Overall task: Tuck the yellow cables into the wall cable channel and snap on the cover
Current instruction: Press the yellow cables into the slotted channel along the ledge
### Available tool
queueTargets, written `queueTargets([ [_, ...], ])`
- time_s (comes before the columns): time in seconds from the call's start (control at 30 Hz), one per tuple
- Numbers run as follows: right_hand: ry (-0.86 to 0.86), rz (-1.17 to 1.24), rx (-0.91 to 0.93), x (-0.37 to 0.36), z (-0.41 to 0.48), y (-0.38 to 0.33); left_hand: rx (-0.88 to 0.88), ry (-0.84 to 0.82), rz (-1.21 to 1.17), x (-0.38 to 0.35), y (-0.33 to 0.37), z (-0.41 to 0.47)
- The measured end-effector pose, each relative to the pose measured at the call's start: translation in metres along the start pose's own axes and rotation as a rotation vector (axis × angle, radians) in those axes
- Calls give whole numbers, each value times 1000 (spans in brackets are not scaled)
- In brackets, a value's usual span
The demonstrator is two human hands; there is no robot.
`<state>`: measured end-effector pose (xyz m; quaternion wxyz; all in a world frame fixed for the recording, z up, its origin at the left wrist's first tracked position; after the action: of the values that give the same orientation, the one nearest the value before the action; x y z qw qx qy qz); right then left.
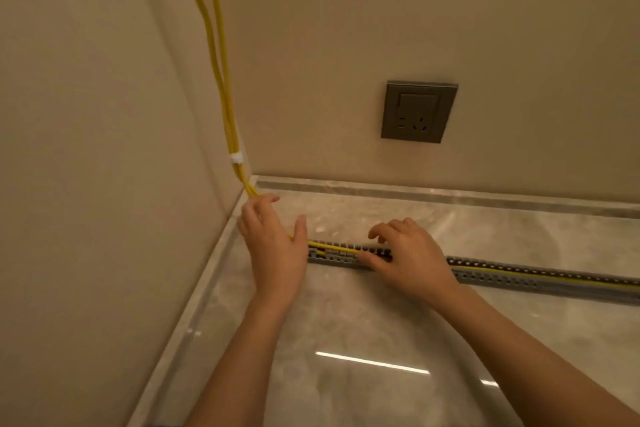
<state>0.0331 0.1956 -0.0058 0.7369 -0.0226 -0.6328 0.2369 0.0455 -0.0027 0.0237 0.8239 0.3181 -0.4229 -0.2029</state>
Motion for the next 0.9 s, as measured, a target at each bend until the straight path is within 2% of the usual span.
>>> queueTargets([
  [0.07,-38,0,44,-10,4,-10,89,72,-88,8,-8,26],
  [0.17,-61,-21,107,-19,5,-21,25,185,-110,17,-8,62],
  [0.23,-42,-27,144,-22,6,-23,61,221,-176,21,-11,83],
  [0.37,10,-45,178,-24,11,-22,141,55,-44,8,-35,99],
  [0.5,25,-38,163,-24,25,-19,203,-93,-101,-13,-59,86],
  [0.6,37,-22,146,-26,39,-16,207,-206,-40,-30,-75,72],
  [0.9,43,2,147,-37,66,-17,196,-86,109,-37,-75,76],
])
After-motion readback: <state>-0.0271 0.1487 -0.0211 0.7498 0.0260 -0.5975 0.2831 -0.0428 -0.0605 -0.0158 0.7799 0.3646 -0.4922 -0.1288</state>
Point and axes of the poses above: each hand's wrist, its own z-axis towards the middle knuckle, its own x-axis out of the back of the hand, y = z × x, the point moved 4 cm from there along z, towards the middle knuckle, and after that the axes turned 1 degree about -y, right-handed, at the moved point
